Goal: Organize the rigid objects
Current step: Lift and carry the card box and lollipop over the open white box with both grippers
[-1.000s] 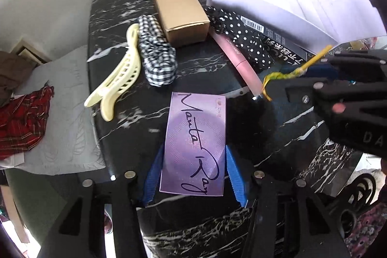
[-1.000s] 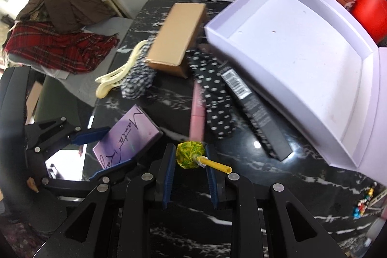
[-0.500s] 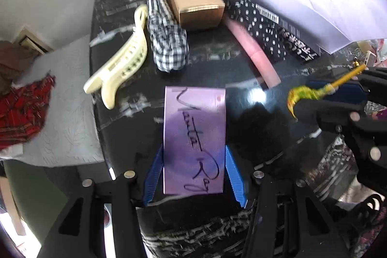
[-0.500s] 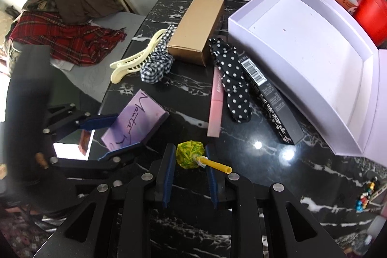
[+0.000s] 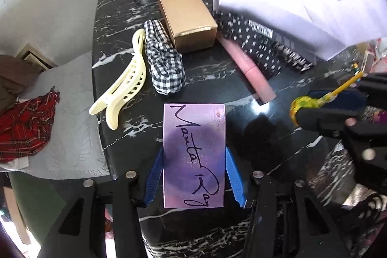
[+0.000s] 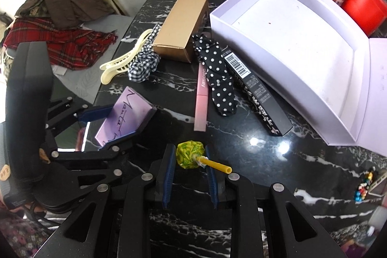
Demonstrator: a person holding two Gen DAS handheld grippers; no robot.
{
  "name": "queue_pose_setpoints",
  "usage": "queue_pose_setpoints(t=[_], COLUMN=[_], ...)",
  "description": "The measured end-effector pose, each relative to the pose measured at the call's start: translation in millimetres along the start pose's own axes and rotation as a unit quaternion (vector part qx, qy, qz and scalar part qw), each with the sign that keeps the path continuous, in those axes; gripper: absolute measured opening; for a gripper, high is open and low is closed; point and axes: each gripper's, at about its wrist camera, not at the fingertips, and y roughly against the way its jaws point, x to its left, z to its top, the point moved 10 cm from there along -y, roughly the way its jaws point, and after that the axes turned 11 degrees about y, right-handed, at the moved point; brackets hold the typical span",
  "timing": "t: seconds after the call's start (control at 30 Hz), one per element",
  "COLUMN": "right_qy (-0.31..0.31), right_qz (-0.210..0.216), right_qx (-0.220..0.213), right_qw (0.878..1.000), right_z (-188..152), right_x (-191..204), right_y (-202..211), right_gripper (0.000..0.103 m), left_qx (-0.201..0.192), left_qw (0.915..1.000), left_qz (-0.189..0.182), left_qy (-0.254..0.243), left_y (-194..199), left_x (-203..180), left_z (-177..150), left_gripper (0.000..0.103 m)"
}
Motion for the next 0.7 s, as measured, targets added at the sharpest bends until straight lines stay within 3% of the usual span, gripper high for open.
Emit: queue_pose_setpoints(t=[0.4, 0.7], right_qy=[0.013, 0.016], right_qz=[-0.007, -0.028], right_qx=[-0.019, -0.048], right_qw=[1.0, 0.998], right_z=[8.3, 23.4], right_x=[9.3, 5.5], right_y=[17.0, 47.2], right_gripper=[0.025, 0.025], left_qx=[-0.039, -0.091], left_qw=[0.9992, 0.9957], left_qz=[-0.01, -0.016], left_qy=[0.002, 0.005], left_y=[44.6, 87.7], left_x=[-1.5, -9.3], left_z=[15.7, 36.0], left_gripper=[0.05, 0.05])
